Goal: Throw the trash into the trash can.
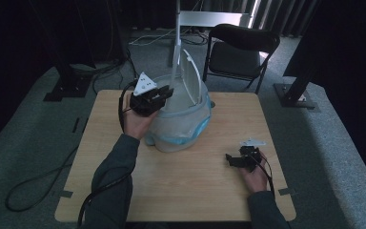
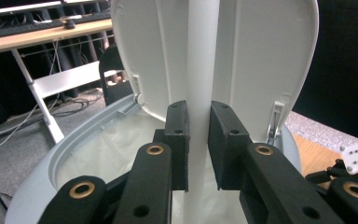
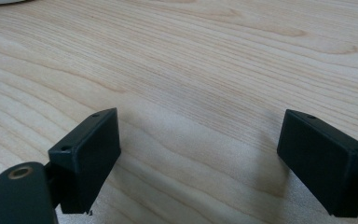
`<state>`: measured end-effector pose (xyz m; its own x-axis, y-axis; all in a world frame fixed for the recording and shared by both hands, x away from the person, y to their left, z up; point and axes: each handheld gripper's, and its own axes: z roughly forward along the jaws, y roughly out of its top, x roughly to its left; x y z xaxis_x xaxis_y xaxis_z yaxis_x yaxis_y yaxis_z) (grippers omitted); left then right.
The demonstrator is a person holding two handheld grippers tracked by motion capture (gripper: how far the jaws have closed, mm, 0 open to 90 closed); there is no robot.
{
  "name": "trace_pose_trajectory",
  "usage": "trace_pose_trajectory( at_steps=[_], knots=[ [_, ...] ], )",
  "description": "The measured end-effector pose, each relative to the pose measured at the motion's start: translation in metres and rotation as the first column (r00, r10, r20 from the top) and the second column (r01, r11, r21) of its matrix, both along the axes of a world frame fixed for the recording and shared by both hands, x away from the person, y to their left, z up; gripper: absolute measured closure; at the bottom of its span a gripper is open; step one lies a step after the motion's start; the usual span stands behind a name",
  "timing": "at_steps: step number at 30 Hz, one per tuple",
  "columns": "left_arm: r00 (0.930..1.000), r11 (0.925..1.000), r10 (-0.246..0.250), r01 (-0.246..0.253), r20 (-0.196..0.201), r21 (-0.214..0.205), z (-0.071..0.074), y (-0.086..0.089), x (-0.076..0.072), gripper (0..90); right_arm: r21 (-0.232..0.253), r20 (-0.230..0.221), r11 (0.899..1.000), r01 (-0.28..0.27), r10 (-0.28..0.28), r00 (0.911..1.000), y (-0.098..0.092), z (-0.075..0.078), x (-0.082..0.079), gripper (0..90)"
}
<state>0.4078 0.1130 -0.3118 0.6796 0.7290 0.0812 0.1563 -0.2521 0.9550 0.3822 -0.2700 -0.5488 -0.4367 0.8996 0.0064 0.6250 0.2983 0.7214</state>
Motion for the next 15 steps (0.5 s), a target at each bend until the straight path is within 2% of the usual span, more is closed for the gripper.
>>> trace_pose_trajectory(
  at_steps=[3, 15],
  knots=[
    [0.9999, 0.9999, -0.012, 0.012, -0.005, -0.011, 0.0, -0.001, 0.001, 66.1, 0.0, 0.001, 1.0, -0.001, 0.001, 1.0, 0.0, 0.0, 0.0, 12.1],
    [0.9984, 0.9981, -0.054, 0.055, 0.015, -0.028, 0.014, -0.014, -0.006, 55.1, 0.0, 0.0, 1.0, 0.0, 0.0, 1.0, 0.0, 0.0, 0.0, 12.1]
  ],
)
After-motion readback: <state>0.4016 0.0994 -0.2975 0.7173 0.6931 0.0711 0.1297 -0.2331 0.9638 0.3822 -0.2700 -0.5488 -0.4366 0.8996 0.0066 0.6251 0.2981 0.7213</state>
